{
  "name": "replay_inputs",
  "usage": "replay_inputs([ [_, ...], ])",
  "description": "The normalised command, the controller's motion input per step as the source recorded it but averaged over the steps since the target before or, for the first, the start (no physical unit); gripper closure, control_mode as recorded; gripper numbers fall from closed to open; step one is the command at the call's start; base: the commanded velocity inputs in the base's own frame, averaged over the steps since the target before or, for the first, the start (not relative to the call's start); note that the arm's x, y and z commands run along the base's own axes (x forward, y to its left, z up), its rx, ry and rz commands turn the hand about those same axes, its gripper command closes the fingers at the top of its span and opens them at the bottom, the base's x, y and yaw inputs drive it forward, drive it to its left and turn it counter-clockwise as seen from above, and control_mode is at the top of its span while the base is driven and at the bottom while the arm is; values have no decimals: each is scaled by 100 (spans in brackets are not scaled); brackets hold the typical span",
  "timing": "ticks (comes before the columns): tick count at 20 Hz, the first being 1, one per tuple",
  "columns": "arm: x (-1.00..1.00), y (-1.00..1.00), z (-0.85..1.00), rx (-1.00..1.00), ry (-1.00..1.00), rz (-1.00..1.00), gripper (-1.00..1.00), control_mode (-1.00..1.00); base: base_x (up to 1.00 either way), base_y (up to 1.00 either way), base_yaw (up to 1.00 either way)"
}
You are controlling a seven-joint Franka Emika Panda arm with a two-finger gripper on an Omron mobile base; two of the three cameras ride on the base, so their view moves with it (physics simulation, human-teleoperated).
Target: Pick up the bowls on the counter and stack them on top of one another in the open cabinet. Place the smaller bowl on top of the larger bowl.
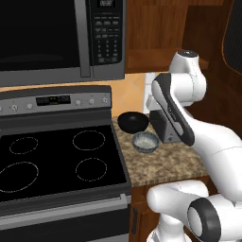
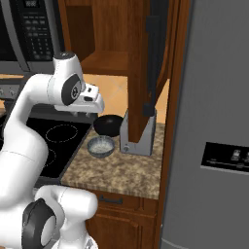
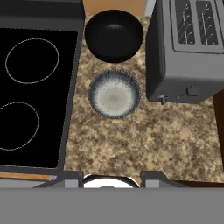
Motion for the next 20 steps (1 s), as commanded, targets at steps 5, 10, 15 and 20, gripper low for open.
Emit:
replay_inputs([
  [5, -16, -2, 0, 0, -2, 0, -100, -100, 0, 0, 0],
  [10, -42, -6, 0, 0, -2, 0, -100, -100, 0, 0, 0],
  [15, -70, -20, -1, 7, -3, -7, -100, -100, 0, 0, 0],
  [20, -45, -18, -19, 9, 0, -23, -100, -100, 0, 0, 0],
])
